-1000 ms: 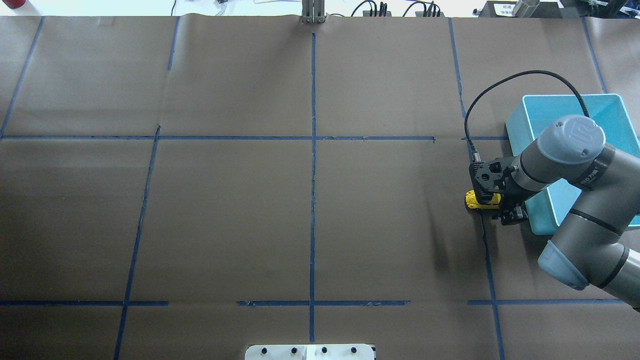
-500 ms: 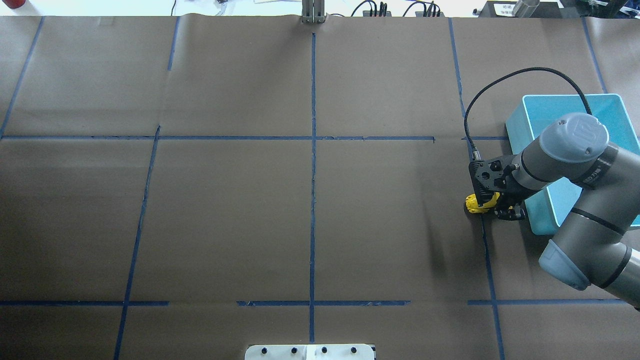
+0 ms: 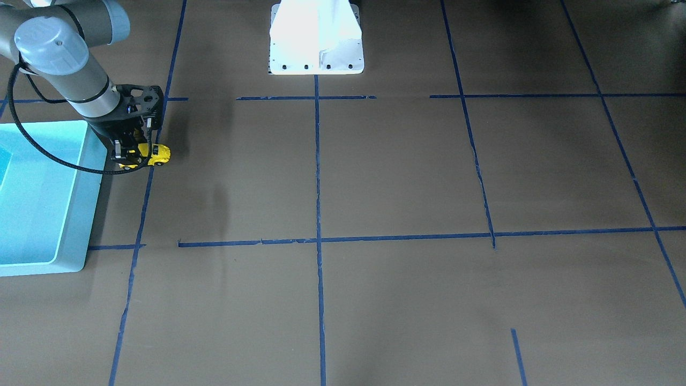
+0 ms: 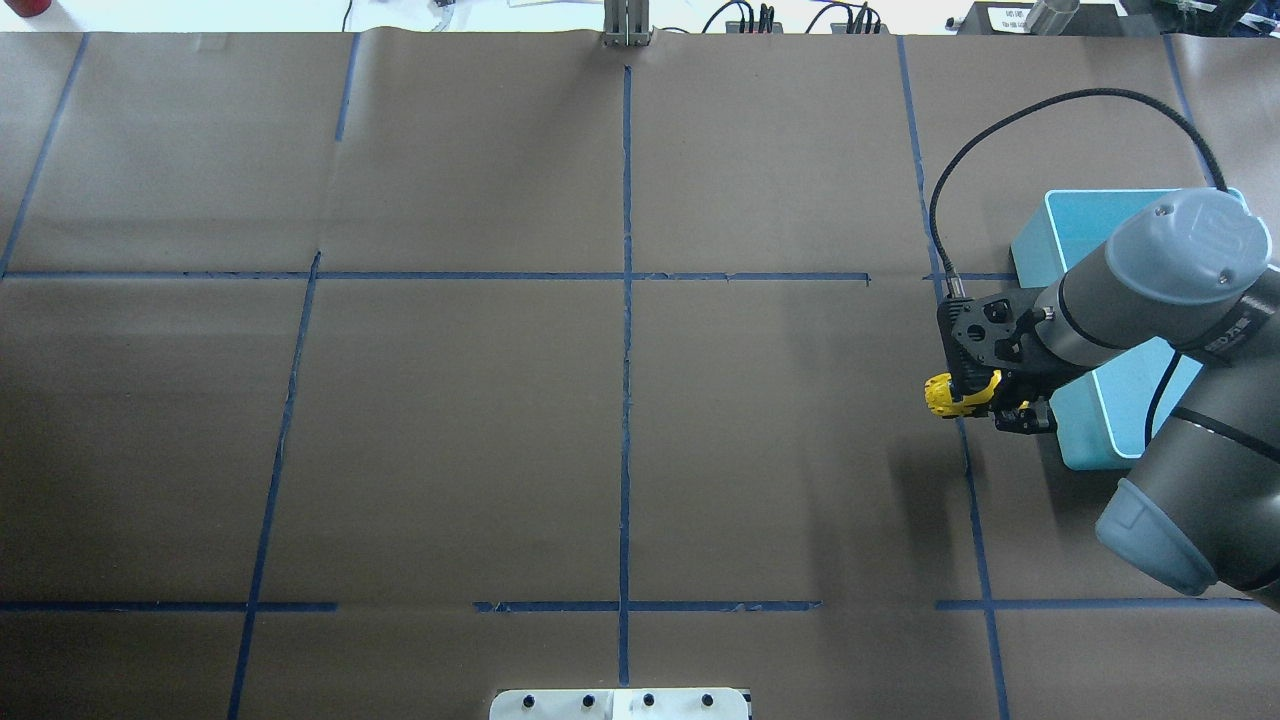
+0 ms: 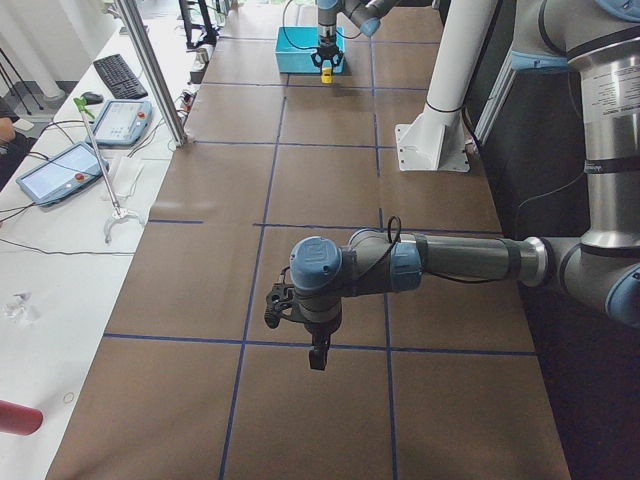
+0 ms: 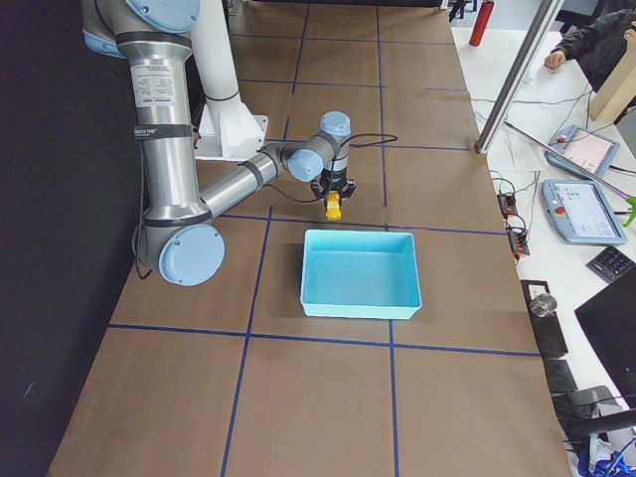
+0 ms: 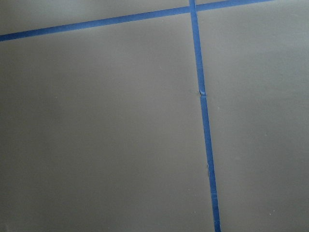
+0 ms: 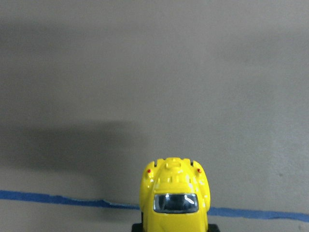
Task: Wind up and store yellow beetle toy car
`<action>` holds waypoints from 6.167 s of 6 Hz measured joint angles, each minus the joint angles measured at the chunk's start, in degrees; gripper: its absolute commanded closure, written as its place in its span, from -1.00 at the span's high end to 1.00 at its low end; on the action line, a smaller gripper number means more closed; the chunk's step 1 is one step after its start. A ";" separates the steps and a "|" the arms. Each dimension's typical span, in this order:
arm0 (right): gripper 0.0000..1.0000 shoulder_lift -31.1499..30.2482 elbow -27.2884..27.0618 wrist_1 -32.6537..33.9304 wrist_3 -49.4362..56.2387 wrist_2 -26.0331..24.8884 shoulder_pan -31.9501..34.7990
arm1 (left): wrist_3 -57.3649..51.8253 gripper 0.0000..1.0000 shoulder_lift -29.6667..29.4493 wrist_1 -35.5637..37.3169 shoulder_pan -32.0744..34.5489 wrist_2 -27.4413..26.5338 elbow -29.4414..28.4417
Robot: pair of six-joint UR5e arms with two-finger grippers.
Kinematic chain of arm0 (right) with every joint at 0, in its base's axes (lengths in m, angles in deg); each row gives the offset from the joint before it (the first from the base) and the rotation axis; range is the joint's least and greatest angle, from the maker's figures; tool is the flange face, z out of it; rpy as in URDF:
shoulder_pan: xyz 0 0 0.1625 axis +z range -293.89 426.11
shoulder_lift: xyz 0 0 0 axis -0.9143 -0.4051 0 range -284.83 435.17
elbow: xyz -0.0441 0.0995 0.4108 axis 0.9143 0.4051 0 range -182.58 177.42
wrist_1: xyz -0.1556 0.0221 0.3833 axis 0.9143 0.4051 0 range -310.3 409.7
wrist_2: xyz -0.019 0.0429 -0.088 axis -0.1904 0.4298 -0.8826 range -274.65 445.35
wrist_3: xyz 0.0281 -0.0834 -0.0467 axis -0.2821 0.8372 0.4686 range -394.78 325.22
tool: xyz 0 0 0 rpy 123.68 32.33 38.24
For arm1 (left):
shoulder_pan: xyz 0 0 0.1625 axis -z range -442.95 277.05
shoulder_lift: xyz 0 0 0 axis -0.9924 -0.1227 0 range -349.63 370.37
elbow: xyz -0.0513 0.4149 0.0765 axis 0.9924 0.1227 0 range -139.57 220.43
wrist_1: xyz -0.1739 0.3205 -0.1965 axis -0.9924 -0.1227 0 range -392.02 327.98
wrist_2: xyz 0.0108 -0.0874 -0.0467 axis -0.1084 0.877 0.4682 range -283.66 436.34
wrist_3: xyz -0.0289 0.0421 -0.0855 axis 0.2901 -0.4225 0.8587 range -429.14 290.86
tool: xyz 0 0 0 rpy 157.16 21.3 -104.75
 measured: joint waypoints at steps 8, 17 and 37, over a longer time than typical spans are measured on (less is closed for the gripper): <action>-1.00 -9.52 7.43 -4.08 17.47 9.53 22.54 | 2.73 1.00 -0.54 -0.09 -0.09 0.12 -0.81; -0.69 -8.77 20.59 -19.05 13.89 7.97 15.41 | 2.63 1.00 -0.55 -7.53 -0.04 0.26 -3.16; 1.00 -15.41 16.65 0.47 -33.37 16.57 45.16 | 7.85 1.00 0.16 -7.40 -0.08 3.12 -2.78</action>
